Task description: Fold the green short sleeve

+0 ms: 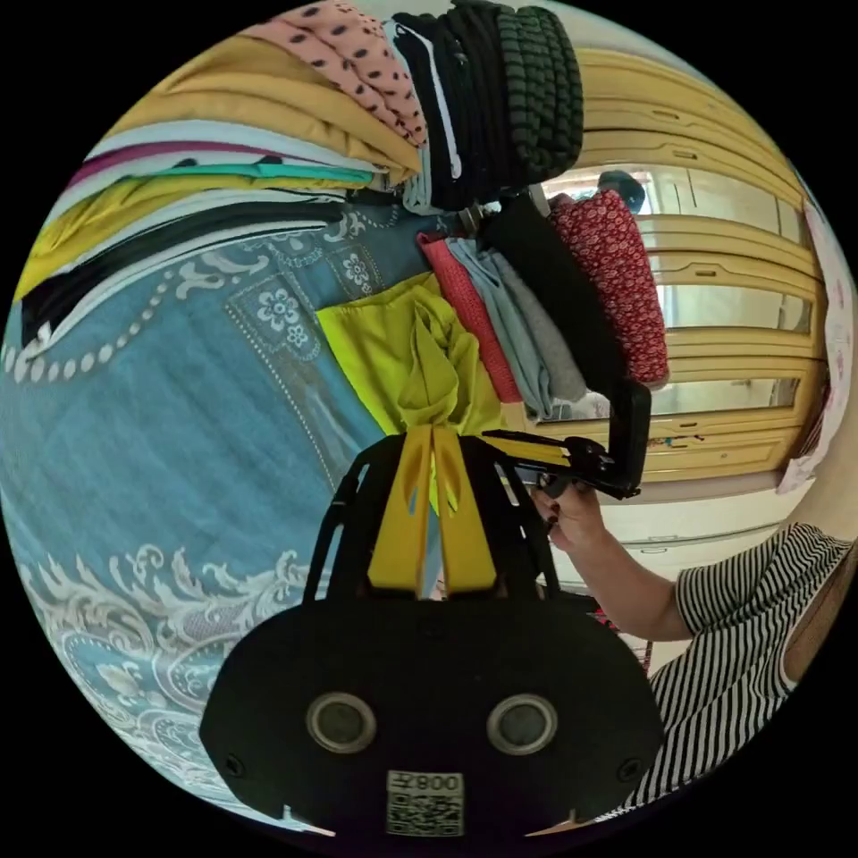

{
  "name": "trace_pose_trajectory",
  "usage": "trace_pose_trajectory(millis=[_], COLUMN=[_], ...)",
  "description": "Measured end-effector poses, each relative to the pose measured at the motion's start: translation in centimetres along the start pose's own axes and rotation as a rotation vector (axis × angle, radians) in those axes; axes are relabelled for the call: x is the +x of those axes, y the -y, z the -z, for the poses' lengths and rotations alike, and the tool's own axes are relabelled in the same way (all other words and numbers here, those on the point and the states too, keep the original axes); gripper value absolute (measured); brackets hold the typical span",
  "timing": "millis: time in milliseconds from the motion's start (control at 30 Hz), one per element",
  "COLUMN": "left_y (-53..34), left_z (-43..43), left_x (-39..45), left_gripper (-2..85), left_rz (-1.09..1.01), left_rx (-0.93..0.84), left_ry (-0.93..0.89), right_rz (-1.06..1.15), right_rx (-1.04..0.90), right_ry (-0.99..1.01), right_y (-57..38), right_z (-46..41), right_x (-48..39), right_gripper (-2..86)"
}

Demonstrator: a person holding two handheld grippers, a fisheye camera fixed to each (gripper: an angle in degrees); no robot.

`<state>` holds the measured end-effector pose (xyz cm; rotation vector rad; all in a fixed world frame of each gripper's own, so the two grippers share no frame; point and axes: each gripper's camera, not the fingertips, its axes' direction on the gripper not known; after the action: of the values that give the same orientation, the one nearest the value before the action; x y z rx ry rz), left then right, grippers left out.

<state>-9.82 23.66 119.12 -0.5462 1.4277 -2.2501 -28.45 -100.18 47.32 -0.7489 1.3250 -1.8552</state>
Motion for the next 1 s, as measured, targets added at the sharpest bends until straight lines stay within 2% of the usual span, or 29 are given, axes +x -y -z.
trace_pose_trajectory(millis=[100,300,533,1000], left_y=[-6.1,-20.1,-35.8,-73.5], left_z=[3.0,11.1,17.5,28.5], left_x=[-2.1,-6.1,-10.7,-21.1], left_gripper=[0.0,0.0,0.0,0.2], left_rz=[0.04,0.063,0.063,0.011], left_rx=[0.061,0.163,0.244,0.559], left_ry=[-0.081,-0.062,-0.059,-0.029], right_rz=[0.033,0.11,0.164,0.377], right_rx=[-0.016,0.001,0.02,0.192], right_ry=[0.143,0.365,0.476,0.65], right_y=[-1.1,-2.6,-2.8,-5.2], right_z=[3.4,10.8,19.4,41.3], right_x=[-1.5,-6.0,-9.8,-14.8], right_gripper=[0.0,0.0,0.1,0.1])
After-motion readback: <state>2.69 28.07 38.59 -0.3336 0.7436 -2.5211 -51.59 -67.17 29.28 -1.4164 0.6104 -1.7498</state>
